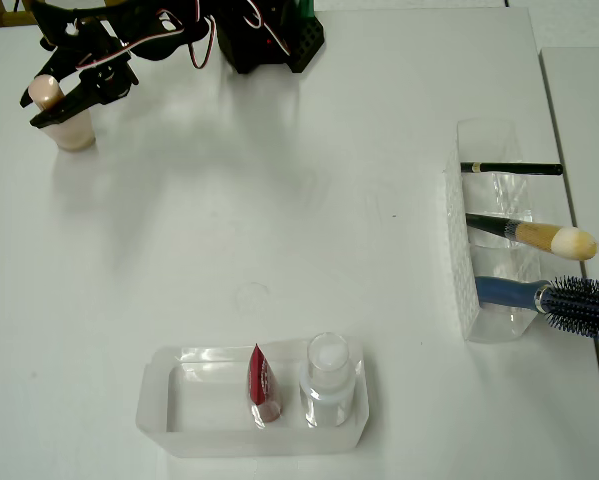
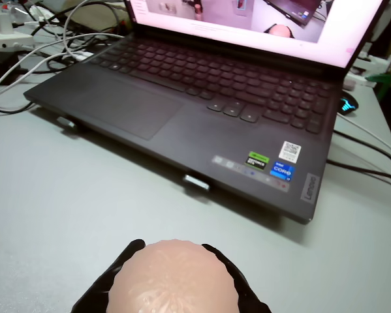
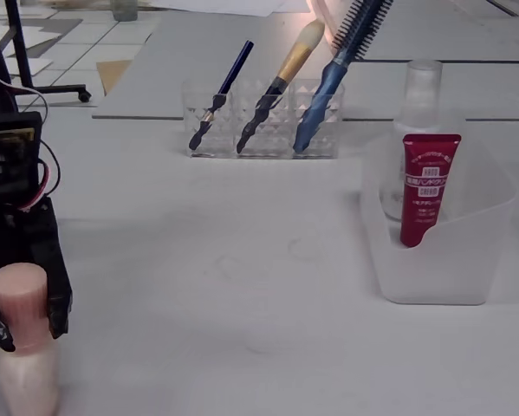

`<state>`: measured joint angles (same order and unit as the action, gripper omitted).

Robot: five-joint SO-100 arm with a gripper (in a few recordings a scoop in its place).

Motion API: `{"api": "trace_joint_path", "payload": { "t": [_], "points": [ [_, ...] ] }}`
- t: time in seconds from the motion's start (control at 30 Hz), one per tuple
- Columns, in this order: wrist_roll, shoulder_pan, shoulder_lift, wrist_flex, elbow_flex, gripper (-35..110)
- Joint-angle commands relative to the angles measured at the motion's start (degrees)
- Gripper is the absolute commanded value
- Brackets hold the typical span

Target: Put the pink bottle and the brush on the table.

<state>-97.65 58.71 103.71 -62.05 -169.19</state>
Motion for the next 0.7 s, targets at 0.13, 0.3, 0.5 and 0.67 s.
{"api": "trace_joint_path", "payload": {
  "t": [0.13,0.3,0.5,0.67],
  "points": [
    [-0.88,0.53,2.11,-0.35,-0.62,7],
    [-0.70,0.53,3.08,1.41,0.18,0],
    [2.99,0.44,3.25,2.37,2.11,0],
    [5.98,0.26,3.08,1.41,2.29,0]
  ]
}}
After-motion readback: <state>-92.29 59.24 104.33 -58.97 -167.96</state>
